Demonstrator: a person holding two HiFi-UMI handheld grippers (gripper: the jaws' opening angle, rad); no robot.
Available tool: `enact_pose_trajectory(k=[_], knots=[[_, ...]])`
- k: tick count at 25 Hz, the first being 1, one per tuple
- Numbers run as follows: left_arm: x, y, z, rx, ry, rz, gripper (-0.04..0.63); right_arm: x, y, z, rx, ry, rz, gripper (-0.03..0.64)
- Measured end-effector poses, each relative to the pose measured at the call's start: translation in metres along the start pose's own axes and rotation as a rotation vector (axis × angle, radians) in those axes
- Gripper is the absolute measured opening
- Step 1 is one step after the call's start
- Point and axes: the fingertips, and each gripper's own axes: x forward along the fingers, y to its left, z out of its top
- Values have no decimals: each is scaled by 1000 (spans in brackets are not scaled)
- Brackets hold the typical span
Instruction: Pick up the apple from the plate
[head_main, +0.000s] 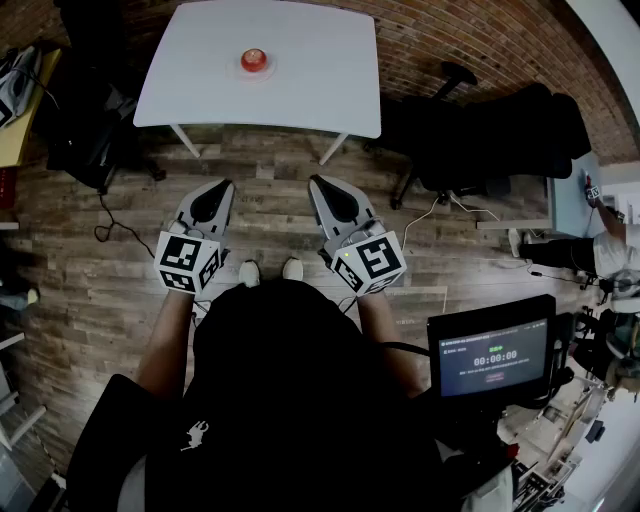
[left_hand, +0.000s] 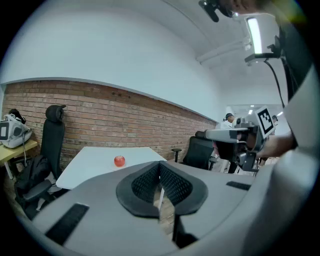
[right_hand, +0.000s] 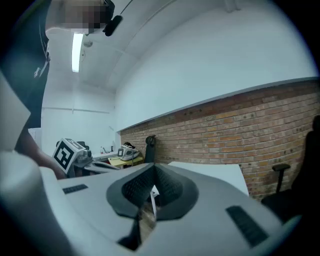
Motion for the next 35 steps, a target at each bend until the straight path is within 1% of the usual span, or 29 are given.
enact_pose_trajectory(k=[6, 12, 21, 29, 31, 35], knots=[[-4, 6, 1, -9, 0, -9, 6, 0, 3, 4, 28, -21, -15, 5], [-7, 14, 0, 8, 5, -25, 6, 5, 8, 3, 48, -25, -35, 5], [-26, 36, -9, 1, 8, -53, 6, 17, 34, -6, 54, -16, -54, 5], [-44, 52, -17, -4, 6, -47, 6, 25, 55, -12, 51, 2, -48, 5], [-42, 56, -18, -10, 7, -42, 6, 31, 54, -12, 50, 5, -42, 5], [-19, 68, -25, -28, 25, -33, 6, 49, 33, -18, 59, 17, -35, 5]])
